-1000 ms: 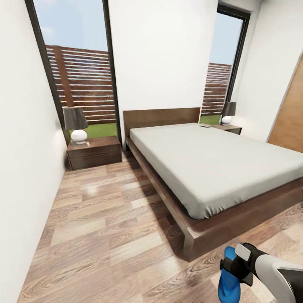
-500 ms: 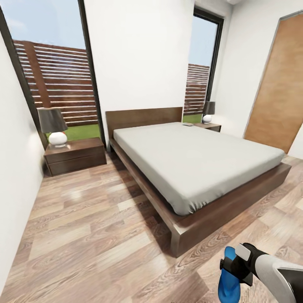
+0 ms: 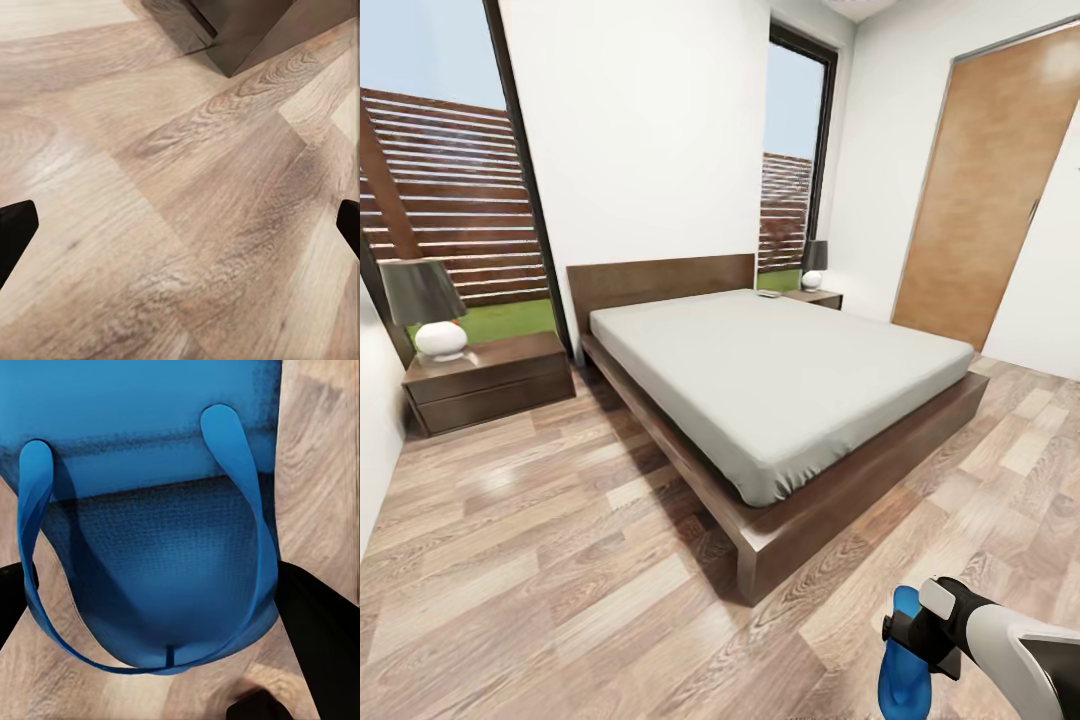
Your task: In the bedroom, move the book from the bed onto either nightstand, and place the two sandals side by side next to the bed.
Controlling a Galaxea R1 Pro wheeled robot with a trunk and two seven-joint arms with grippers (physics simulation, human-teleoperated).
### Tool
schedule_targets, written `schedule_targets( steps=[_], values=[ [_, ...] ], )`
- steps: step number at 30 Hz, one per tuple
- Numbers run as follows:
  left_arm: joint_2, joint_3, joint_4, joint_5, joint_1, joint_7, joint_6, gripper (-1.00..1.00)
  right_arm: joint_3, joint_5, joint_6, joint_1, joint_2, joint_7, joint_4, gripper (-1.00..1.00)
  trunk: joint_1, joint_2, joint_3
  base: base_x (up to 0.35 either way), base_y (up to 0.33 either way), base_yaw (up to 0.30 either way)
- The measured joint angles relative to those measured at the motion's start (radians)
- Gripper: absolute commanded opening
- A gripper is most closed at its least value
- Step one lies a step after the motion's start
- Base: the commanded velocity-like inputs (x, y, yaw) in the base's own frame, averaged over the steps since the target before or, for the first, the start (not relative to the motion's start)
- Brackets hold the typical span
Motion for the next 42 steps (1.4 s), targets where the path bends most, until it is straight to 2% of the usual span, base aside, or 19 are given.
schedule_targets(
  steps=[42],
  values=[
    [0.0,0.0,0.0,0.0,0.0,0.0,0.0,1.0,-0.001,0.0,0.0,0.0,0.0,0.0,0.0,-1.0,0.0,0.0,0.0,0.0,0.0,-0.243]
  ],
)
